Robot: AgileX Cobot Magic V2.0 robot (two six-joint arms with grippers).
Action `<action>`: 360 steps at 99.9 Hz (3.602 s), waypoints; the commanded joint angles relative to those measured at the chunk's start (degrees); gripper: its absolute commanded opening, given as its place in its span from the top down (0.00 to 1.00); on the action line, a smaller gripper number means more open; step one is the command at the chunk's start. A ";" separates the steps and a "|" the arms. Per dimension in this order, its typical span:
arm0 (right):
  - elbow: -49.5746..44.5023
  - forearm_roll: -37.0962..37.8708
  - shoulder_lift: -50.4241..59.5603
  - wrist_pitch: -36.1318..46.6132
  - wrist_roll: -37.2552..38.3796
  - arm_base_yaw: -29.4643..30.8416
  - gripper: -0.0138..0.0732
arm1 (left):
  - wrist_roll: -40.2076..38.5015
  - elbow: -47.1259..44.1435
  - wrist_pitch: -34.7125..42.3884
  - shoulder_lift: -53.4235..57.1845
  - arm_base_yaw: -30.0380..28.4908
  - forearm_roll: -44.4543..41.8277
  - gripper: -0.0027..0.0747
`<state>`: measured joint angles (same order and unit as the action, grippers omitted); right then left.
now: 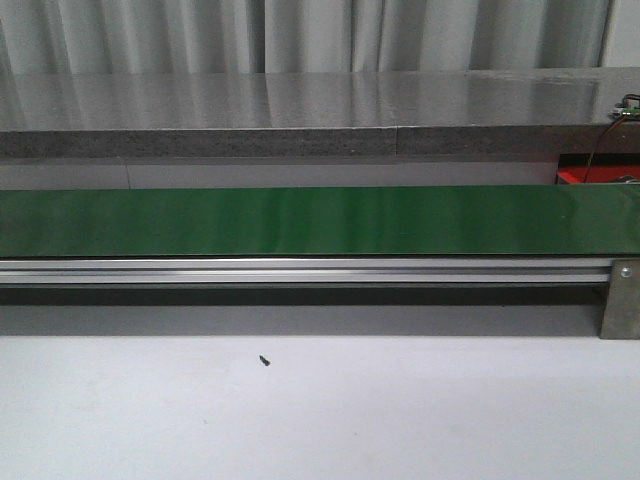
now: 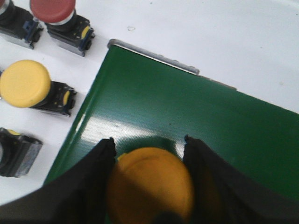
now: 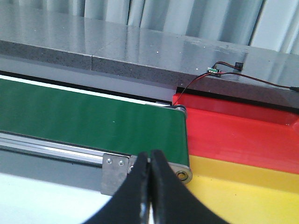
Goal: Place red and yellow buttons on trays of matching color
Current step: 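Carry the yellow button onto the green belt and open the left gripper, then grasp a second yellow push button with the left gripper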
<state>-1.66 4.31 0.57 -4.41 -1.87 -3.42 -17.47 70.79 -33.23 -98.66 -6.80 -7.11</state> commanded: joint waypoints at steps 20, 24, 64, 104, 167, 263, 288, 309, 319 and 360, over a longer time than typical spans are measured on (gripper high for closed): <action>1.03 0.36 0.81 4.41 0.07 -0.09 0.94 | 2.50 4.13 -0.62 2.95 0.30 3.93 0.11; 1.03 0.36 0.81 4.41 0.07 -0.09 0.94 | 2.50 4.85 -1.14 3.55 0.30 3.93 0.12; 1.03 0.36 0.81 4.41 0.07 -0.09 0.94 | 2.99 5.83 -0.93 13.76 -4.48 2.20 0.14; 1.03 0.36 0.81 4.41 0.07 -0.09 0.94 | 2.99 -6.90 1.70 16.62 -24.19 2.58 0.14; 1.03 0.36 0.81 4.41 0.07 -0.09 0.94 | 1.54 -10.61 9.21 10.56 -31.41 2.25 0.14; 1.03 0.36 0.81 4.41 0.07 -0.09 0.94 | 1.54 -8.96 15.51 -0.72 -31.41 2.25 0.14; 1.03 0.36 0.81 4.41 0.07 -0.09 0.94 | 1.54 -8.96 15.22 -0.72 -31.41 2.49 0.30; 1.03 0.36 0.81 4.41 0.07 -0.09 0.94 | 1.54 -8.96 14.78 -0.72 -31.41 2.58 0.44; 1.03 0.36 0.81 4.41 0.07 -0.09 0.94 | 1.54 -8.96 14.47 -0.72 -31.41 2.83 0.52; 1.03 0.36 0.81 4.41 0.07 -0.09 0.94 | 1.46 -8.96 13.09 -0.27 -31.41 4.33 0.84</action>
<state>-1.66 4.31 0.57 -4.41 -1.87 -3.42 -15.50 60.10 -21.14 -101.59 -38.13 -3.87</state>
